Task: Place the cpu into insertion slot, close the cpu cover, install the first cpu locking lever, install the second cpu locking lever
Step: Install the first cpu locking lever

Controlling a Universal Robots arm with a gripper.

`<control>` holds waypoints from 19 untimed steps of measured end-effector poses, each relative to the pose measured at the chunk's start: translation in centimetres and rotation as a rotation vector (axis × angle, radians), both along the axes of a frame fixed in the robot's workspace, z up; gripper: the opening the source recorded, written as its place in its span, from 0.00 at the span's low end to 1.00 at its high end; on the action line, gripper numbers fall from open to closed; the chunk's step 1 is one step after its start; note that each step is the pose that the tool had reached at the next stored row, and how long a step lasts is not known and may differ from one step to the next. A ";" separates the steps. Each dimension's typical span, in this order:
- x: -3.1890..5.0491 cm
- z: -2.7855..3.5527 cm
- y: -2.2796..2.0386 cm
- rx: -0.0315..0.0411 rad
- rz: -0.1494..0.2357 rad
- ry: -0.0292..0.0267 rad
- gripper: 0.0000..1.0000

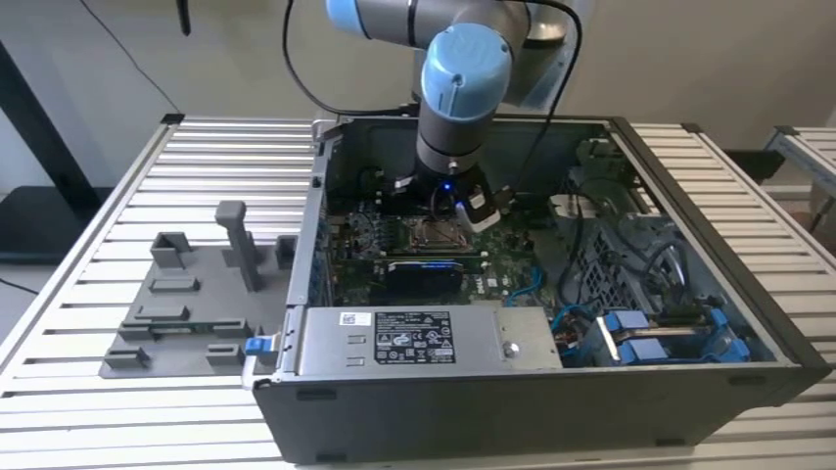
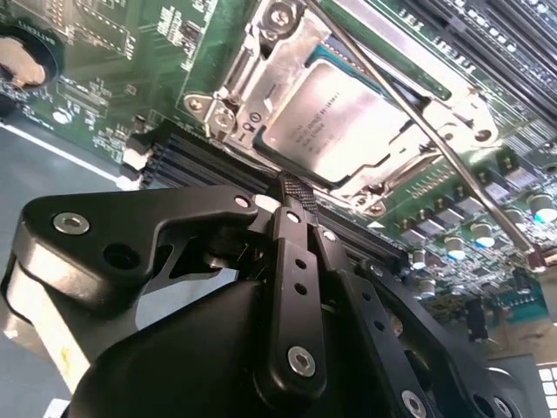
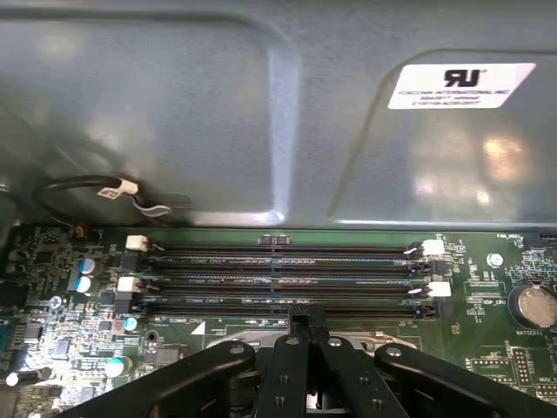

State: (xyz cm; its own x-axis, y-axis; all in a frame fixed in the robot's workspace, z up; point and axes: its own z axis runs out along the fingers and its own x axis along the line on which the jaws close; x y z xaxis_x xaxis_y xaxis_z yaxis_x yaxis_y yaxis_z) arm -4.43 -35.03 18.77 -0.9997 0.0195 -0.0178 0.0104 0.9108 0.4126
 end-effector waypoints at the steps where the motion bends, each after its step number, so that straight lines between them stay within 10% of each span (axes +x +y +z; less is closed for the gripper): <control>1: 0.08 -0.03 0.00 0.0000 0.000 0.0000 0.11; 11: 0.70 -0.25 0.02 0.0056 0.000 -0.0027 0.11; 19: 0.72 -0.21 0.03 0.0479 0.000 -0.0093 0.11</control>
